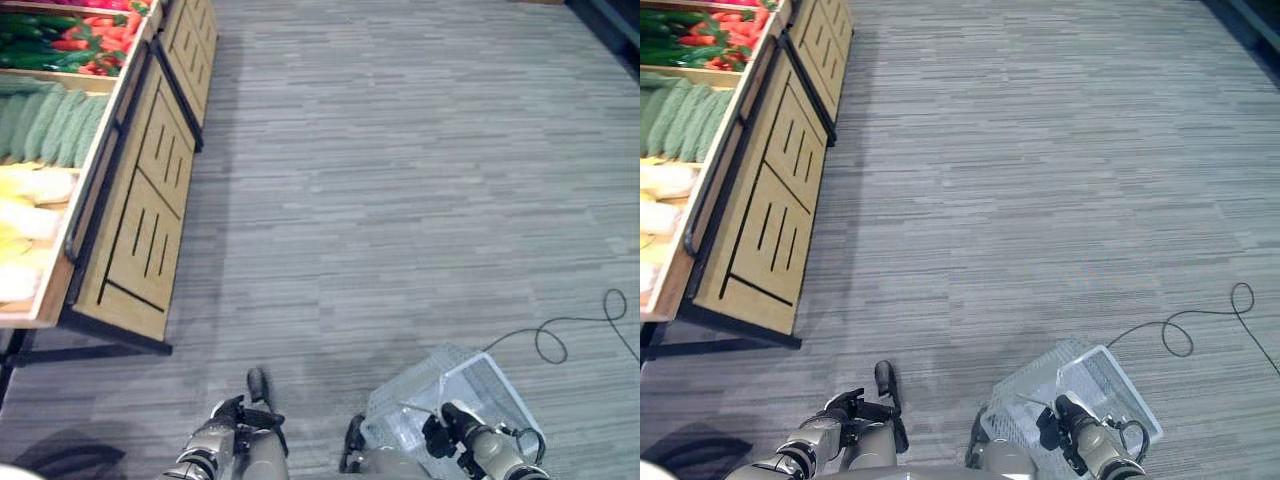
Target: Get the vegetables into the basket
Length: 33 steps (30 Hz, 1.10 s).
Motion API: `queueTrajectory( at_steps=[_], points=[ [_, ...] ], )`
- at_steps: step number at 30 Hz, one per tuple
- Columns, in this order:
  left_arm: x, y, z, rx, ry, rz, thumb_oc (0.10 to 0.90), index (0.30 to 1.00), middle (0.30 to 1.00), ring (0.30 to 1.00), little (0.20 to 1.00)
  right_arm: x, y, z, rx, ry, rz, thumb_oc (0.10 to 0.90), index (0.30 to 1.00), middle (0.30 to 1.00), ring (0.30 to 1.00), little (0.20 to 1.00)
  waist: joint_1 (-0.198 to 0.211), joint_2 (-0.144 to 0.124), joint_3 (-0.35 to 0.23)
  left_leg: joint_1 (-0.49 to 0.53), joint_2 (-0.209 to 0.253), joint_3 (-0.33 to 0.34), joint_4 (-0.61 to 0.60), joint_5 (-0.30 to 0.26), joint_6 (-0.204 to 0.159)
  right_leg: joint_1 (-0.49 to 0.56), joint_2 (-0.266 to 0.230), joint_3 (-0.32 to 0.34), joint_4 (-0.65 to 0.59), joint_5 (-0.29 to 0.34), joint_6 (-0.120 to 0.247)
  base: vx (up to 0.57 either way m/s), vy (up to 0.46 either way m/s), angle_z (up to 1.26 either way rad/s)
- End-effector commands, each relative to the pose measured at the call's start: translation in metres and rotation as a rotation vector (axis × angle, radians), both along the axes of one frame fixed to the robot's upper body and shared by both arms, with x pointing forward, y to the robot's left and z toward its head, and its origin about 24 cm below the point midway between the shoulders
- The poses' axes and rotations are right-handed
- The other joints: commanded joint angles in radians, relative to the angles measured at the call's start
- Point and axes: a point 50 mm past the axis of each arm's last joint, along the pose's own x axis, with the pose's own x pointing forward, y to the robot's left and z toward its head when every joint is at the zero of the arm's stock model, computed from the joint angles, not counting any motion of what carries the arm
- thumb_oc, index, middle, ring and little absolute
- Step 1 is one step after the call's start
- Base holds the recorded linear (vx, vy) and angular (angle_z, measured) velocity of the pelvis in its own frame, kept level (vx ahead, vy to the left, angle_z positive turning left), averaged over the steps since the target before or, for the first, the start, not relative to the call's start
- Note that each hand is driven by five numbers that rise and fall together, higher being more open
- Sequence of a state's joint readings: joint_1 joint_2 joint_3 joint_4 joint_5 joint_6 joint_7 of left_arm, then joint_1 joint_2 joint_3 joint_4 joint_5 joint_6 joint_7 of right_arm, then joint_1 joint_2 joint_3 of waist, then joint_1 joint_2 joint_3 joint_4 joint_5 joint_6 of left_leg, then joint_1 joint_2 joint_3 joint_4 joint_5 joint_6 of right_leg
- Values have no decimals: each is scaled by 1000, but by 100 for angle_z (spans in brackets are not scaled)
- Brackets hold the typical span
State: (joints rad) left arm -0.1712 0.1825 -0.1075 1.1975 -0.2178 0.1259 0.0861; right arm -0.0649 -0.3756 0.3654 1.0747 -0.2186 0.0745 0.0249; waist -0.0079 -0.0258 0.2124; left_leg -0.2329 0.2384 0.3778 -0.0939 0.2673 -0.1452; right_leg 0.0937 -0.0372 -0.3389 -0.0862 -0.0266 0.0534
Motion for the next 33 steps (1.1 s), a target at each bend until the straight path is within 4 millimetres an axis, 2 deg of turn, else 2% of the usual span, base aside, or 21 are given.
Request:
queueTrajectory(
  at_steps=[1,3,5,8,9,10,11,12,13,15,17,18,19,21,23,25,26,29,31,32,33],
  points=[
    [-13,0,-5,-15,26,23,900,1000,1000,1000,1000,17,-1,9,-6,-69,45,400,300,300,300,300,36,-21,-11,30,-31,-5,28,-7,5,27,-116,89,62,14,115,346,269,-63],
    [-11,3,-3,-6,16,31,900,1000,1000,1000,1000,16,3,8,8,-72,34,400,300,300,300,300,44,-44,-20,36,-63,20,60,-43,33,31,-158,107,103,2,130,289,249,-40],
    [-9,7,-2,9,11,18,900,1000,1000,1000,1000,18,8,7,16,-71,48,400,300,300,300,300,54,-62,-25,40,-82,48,72,-68,53,-1,-182,123,137,25,143,167,219,0],
    [-5,12,1,21,-1,22,900,1000,1000,1000,1000,23,15,7,31,-79,57,400,300,300,300,300,60,-85,-23,77,-126,79,37,-91,78,-39,-221,128,189,102,171,145,229,-19],
    [-5,13,1,25,3,15,900,1000,1000,1000,1000,24,16,7,37,-79,54,400,300,300,300,300,58,-91,-24,95,-153,83,25,-114,96,-65,-241,126,242,151,181,182,269,-10],
    [-5,14,1,29,3,10,900,1000,1000,1000,1000,24,16,7,40,-81,53,400,300,300,300,300,58,-93,-22,105,-165,84,22,-126,106,-79,-247,133,277,172,188,234,326,-7],
    [-5,14,1,28,8,4,900,1000,1000,1000,1000,22,16,6,47,-74,45,400,300,300,300,300,52,-94,-14,133,-190,78,20,-154,126,-99,-261,139,356,222,191,186,250,12],
    [-6,14,1,28,11,0,900,1000,1000,1000,1000,22,16,6,50,-71,43,400,300,300,300,300,52,-92,-9,146,-196,76,18,-164,134,-108,-265,140,389,235,189,327,333,40],
    [-9,16,0,37,30,-16,900,1000,1000,1000,1000,17,18,4,60,-59,33,400,300,300,300,300,48,-85,4,193,-214,61,16,-205,155,-145,-256,147,489,253,182,224,200,45],
    [-10,17,0,40,31,-19,900,1000,1000,1000,1000,15,18,3,66,-52,28,400,300,300,300,300,42,-82,7,208,-216,50,12,-213,154,-174,-241,160,491,235,175,229,106,46],
    [-10,18,0,46,35,-22,900,1000,1000,1000,1000,11,19,1,74,-42,11,400,300,300,300,300,30,-69,18,239,-209,26,7,-220,140,-243,-212,150,433,191,151,243,14,20],
    [-10,18,0,45,35,-22,900,1000,1000,1000,1000,11,18,1,74,-42,11,400,300,300,300,300,26,-69,22,244,-211,21,7,-224,140,-237,-215,145,438,184,153,243,-91,29],
    [-7,18,1,51,30,-31,900,1000,1000,1000,1000,10,18,0,73,-42,5,400,300,300,300,300,11,-71,30,267,-211,-10,7,-238,125,-269,-204,151,321,182,151,241,-113,41],
    [-5,17,2,55,23,-39,900,1000,1000,1000,1000,9,17,0,71,-40,0,400,300,300,300,300,-10,-77,32,289,-212,-39,7,-253,110,-301,-179,183,191,211,160,299,-127,65],
    [-4,17,2,63,23,-50,900,1000,1000,1000,1000,8,17,0,70,-38,-3,400,300,300,300,300,-28,-83,34,310,-221,-65,7,-268,102,-341,-164,219,128,250,172,228,-71,66],
    [-5,17,1,67,29,-53,900,1000,1000,1000,1000,6,17,-1,71,-34,-5,400,300,300,300,300,-39,-80,35,328,-219,-81,7,-283,96,-360,-156,218,93,271,179,273,-70,64],
    [-7,18,1,77,40,-61,900,1000,1000,1000,1000,2,17,-3,73,-22,-13,400,300,300,300,300,-51,-82,31,358,-221,-103,7,-305,87,-381,-152,188,58,296,187,320,-91,60],
    [-13,18,-2,79,64,-67,900,1000,1000,1000,1000,-6,16,-5,76,-2,-25,400,300,300,300,300,-68,-79,18,419,-233,-128,7,-340,83,-386,-145,142,68,314,185,351,-106,43],
    [-18,15,-4,73,82,-84,900,1000,1000,1000,1000,-11,13,-6,72,10,-39,400,300,300,300,300,-77,-69,8,444,-231,-147,7,-352,79,-369,-140,135,71,304,175,318,-139,38],
    [-18,10,-5,59,82,-92,900,1000,1000,1000,1000,-15,8,-6,66,16,-53,400,300,300,300,300,-89,-46,-9,473,-214,-165,8,-340,68,-349,-113,154,76,292,153,294,-204,62],
    [-17,7,-5,50,76,-95,900,1000,1000,1000,1000,-16,5,-6,58,18,-59,400,300,300,300,300,-93,-32,-12,475,-196,-176,41,-334,56,-334,-103,144,84,279,141,357,-276,66]
  ],
)
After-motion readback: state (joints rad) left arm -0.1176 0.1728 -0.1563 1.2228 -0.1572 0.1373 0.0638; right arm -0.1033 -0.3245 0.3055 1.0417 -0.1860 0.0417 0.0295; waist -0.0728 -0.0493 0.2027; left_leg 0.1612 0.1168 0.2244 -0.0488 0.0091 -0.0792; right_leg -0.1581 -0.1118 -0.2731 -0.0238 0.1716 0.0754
